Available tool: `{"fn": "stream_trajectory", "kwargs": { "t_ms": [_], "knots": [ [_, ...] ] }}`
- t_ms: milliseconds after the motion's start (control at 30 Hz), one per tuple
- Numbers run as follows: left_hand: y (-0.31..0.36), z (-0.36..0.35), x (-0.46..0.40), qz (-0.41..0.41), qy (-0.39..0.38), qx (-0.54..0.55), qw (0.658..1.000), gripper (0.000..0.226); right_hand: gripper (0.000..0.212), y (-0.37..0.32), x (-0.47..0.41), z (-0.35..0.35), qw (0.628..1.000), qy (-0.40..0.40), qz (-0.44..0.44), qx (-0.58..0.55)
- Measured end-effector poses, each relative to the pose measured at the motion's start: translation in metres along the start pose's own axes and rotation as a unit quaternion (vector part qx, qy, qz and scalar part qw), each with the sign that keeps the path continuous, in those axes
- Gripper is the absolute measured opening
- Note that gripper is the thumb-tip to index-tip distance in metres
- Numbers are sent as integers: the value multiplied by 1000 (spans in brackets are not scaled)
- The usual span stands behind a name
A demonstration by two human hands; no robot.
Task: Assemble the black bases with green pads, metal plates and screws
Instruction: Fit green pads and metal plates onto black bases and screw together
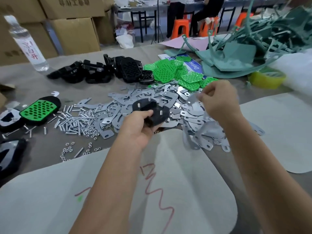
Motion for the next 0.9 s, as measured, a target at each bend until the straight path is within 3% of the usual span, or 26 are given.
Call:
{"fn": "stream_trajectory", "kwargs": {
  "t_ms": [67, 100, 167, 233, 467, 633, 900],
  "knots": [
    [8, 13, 1, -17, 10, 8, 1000, 22, 14, -18, 1, -3, 991, 59, 4, -120],
    [13, 22, 2, -30, 17, 5, 999, 29, 13, -30, 5, -9, 976, 50, -8, -213],
    [22, 36, 5, -58, 26, -18, 998, 41, 8, -56, 18, -25, 922, -29, -54, -383],
    [33, 55, 8, -94, 34, -43, 994, 44, 7, -82, 37, -48, 886, -105, -73, -445],
    [60, 101, 12, -205, 61, -140, 967, 40, 12, -131, 90, -114, 848, -230, -44, -475],
    [64, 103, 3, -260, 65, -174, 947, 49, 15, -129, 96, -130, 887, -179, -2, -425],
    [63, 106, 0, -277, 57, -196, 939, 51, 20, -122, 95, -137, 900, -141, 6, -412]
  ]
}}
Point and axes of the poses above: each hand's wrist, its own x-axis away from the middle knuckle, its own z-axis out of the back of the hand, y = z × x, the point moved 2 cm from there along -x, towards the middle knuckle, and after that the axes turned 6 degrees about y, right-handed, at the moved point
